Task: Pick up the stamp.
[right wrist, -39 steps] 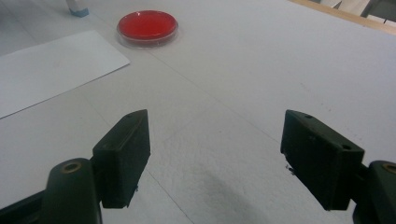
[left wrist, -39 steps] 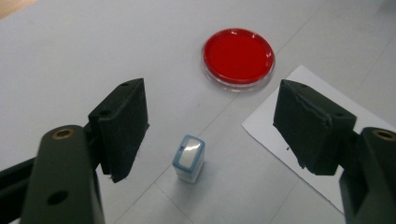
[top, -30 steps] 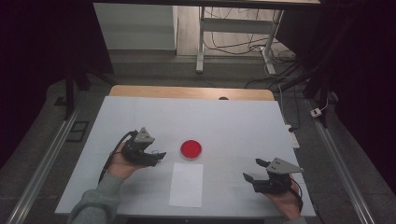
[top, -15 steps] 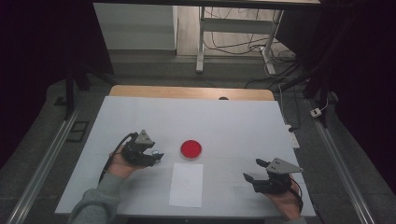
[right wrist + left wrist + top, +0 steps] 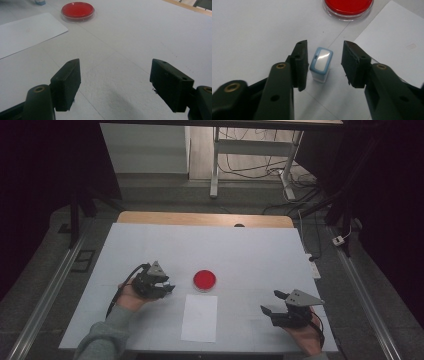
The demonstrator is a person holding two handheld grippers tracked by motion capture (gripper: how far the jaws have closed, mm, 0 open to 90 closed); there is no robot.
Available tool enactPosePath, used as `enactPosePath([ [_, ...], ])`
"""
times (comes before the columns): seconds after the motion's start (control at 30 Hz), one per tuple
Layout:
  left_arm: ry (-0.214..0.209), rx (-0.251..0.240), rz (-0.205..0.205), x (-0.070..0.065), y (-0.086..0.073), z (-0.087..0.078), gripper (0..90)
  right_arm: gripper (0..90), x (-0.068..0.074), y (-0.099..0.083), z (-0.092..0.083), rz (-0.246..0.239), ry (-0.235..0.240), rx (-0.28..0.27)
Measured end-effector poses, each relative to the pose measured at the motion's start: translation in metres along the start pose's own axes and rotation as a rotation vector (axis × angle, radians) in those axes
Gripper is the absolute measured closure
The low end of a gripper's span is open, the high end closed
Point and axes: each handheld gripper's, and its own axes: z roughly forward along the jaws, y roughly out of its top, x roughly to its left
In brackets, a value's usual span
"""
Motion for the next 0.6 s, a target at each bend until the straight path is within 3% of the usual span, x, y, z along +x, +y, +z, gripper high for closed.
enactPosePath([
  [0.3,-0.001,0.005,0.0,0.0007,-0.0005,0.0004,68.5,24.8,0.0,-0.0001,0.0001,-0.001,-0.002,0.002],
  [0.6,-0.014,0.003,-0.01,0.0021,-0.0012,0.0003,71.7,24.8,0.0,0.0,-0.0004,-0.002,-0.007,0.003],
])
